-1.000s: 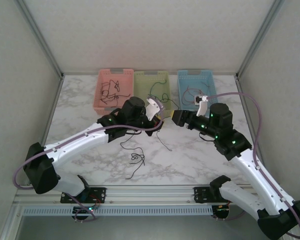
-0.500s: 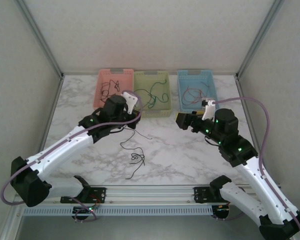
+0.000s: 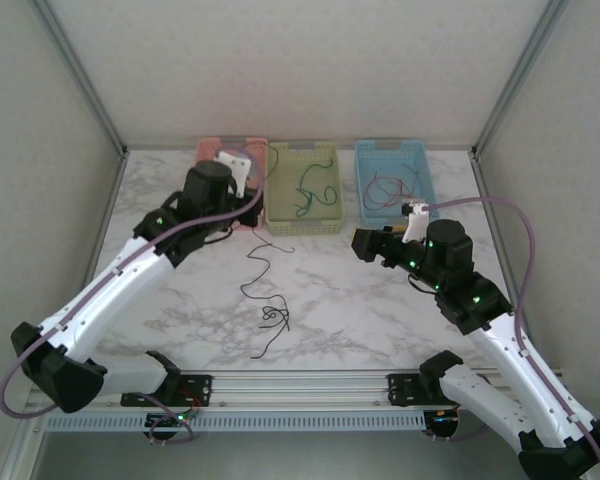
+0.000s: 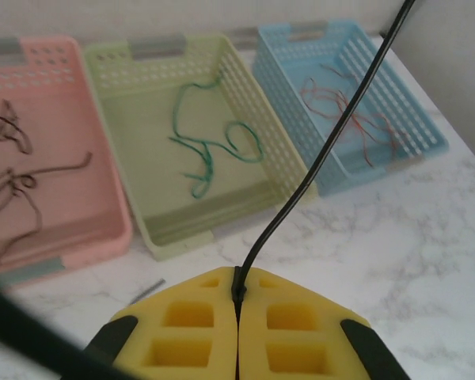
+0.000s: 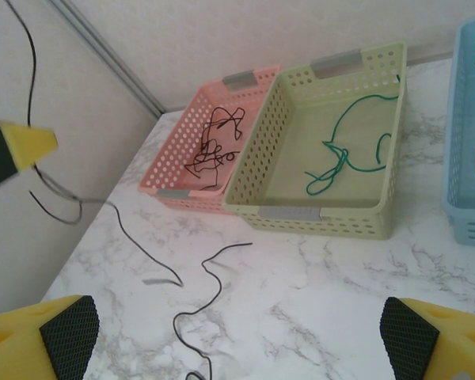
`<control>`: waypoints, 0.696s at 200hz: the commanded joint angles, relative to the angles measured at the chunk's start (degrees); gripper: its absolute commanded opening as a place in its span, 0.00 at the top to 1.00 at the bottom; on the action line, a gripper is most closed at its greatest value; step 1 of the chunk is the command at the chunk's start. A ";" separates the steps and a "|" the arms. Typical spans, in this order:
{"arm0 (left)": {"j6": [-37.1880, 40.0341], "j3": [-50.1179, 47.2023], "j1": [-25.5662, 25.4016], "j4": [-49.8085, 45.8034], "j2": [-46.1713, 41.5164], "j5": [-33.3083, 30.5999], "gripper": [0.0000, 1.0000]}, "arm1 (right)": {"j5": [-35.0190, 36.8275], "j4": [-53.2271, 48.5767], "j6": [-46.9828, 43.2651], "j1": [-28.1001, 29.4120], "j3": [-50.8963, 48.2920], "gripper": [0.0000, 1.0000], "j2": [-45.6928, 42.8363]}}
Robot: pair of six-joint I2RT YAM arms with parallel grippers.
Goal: Untangle the cables
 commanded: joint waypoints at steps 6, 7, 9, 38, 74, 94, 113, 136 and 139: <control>-1.26 9.91 5.96 -5.50 9.14 -2.61 1.00 | -0.50 1.23 -1.29 -0.03 -0.66 0.06 0.00; -1.37 10.27 6.18 -5.56 9.43 -2.58 1.00 | -0.59 1.27 -1.25 -0.06 -0.65 0.06 0.00; -1.49 10.93 6.72 -5.56 10.05 -2.49 1.00 | -0.67 1.21 -1.25 -0.09 -0.65 0.06 0.00; -2.52 21.50 12.44 -6.71 20.77 -2.14 1.00 | -1.29 0.70 -1.12 -0.06 -0.15 0.06 -0.48; -2.71 34.03 16.85 -9.21 33.06 -3.12 1.00 | -1.08 -2.49 -2.34 -0.06 0.80 0.07 -2.25; -3.15 39.91 18.78 -11.12 39.18 -3.42 1.00 | -0.74 -4.04 -3.00 -0.09 0.76 0.07 -4.03; -2.65 46.25 19.36 -14.24 45.44 -3.48 1.00 | -0.48 -5.65 -3.92 -0.07 0.93 0.07 -5.68; -2.09 52.08 19.35 -18.56 52.25 -2.83 0.98 | 0.36 -6.89 -4.72 -0.08 1.12 0.06 -7.43; -2.06 52.30 19.40 -18.95 52.78 -2.81 0.95 | 0.54 -6.99 -4.68 -0.09 1.13 0.06 -7.61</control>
